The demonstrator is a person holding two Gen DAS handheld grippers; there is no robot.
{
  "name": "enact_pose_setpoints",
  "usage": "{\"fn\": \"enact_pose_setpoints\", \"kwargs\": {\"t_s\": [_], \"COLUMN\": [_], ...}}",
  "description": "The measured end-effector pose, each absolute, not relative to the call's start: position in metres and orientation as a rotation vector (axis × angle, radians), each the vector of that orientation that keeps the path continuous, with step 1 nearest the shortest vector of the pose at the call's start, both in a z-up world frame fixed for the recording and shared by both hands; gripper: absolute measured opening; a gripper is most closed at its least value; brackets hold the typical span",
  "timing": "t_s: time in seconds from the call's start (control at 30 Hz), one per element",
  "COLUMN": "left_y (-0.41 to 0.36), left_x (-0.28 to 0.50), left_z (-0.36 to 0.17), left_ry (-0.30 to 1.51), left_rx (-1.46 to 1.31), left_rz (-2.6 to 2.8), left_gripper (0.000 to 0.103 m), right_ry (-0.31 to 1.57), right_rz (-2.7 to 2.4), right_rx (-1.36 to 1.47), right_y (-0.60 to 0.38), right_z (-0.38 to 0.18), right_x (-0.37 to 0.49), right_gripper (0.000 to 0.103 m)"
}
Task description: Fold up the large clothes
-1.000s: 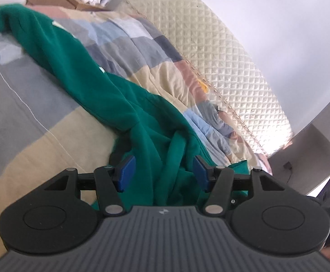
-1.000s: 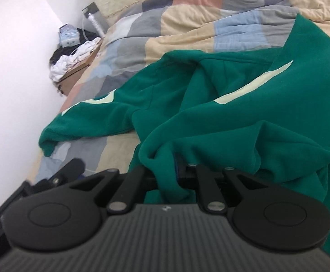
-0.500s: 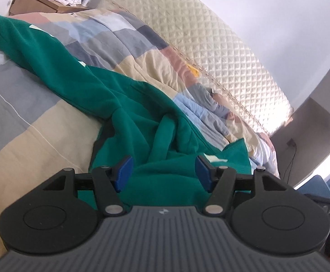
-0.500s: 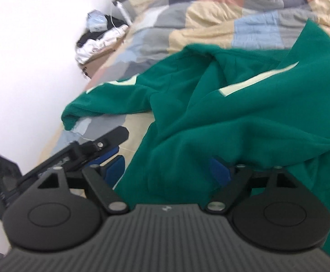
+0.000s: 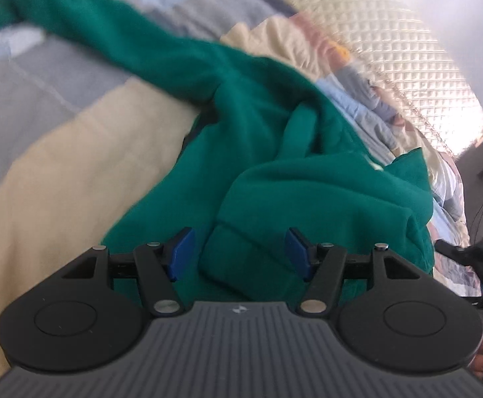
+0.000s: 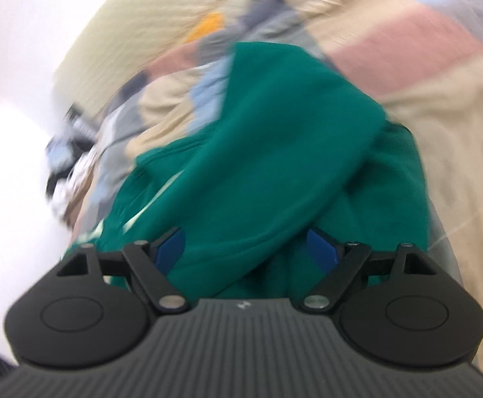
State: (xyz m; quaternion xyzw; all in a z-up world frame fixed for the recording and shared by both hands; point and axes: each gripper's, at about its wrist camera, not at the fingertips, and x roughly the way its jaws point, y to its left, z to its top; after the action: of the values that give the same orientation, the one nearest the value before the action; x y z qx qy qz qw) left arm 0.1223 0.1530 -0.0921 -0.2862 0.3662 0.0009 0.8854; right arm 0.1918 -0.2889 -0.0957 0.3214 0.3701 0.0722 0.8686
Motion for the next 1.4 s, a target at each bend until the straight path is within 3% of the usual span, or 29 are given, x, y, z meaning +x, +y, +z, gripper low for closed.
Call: {"fn": "enact_pose_setpoints", "kwargs": {"t_s": [0.07,0.17,0.3,0.33,0.4,0.43,0.47,0.57,0.7,0.9,1.07,1.17,1.3,1.4], "left_y": [0.154,0.155,0.146,0.144,0.142,0.143,0.145,0.157,0.162,0.144,0.129,0.118,0.102,0.089], "left_x": [0.125,0.128,0.138,0.138,0.138,0.137,0.138,0.141,0.155,0.171,0.168,0.159,0.148,0.14], "left_z": [-0.098,-0.106,-0.112,-0.111,-0.109,-0.106,-0.104,-0.091,-0.075,-0.084,-0.08,-0.072,-0.064,-0.062], "left_ry": [0.776,0.772,0.779,0.771,0.746,0.731,0.718,0.64,0.582,0.665,0.659,0.616,0.586,0.568], "left_rx": [-0.632,-0.678,-0.659,-0.651,-0.667,-0.674,-0.675,-0.704,-0.693,-0.586,-0.502,-0.438,-0.386,-0.349], "left_rz": [-0.002,-0.024,-0.025,-0.024,-0.034,-0.031,-0.03,-0.047,-0.095,-0.111,-0.156,-0.172,-0.23,-0.28], "left_gripper": [0.066,0.065,0.064,0.06,0.045,0.024,0.012,0.004,0.003,0.003,0.004,0.004,0.01,0.024], "right_ry": [0.789,0.778,0.747,0.739,0.717,0.703,0.681,0.611,0.57,0.71,0.717,0.708,0.657,0.605], "right_rz": [0.103,0.106,0.134,0.134,0.14,0.144,0.146,0.129,0.072,-0.013,-0.032,-0.043,-0.035,0.015], "right_rx": [0.714,0.822,0.828,0.839,0.846,0.833,0.811,0.736,0.679,0.553,0.501,0.459,0.407,0.352], "right_y": [-0.296,-0.305,-0.306,-0.31,-0.315,-0.316,-0.316,-0.321,-0.332,-0.32,-0.318,-0.315,-0.304,-0.284], "right_z": [-0.111,-0.132,-0.141,-0.141,-0.138,-0.133,-0.128,-0.111,-0.103,-0.13,-0.127,-0.114,-0.097,-0.083], "right_x": [0.203,0.218,0.232,0.233,0.234,0.234,0.233,0.229,0.231,0.241,0.237,0.225,0.198,0.175], "right_gripper": [0.078,0.065,0.025,0.016,0.01,0.009,0.009,0.008,0.008,0.009,0.015,0.027,0.053,0.053]}}
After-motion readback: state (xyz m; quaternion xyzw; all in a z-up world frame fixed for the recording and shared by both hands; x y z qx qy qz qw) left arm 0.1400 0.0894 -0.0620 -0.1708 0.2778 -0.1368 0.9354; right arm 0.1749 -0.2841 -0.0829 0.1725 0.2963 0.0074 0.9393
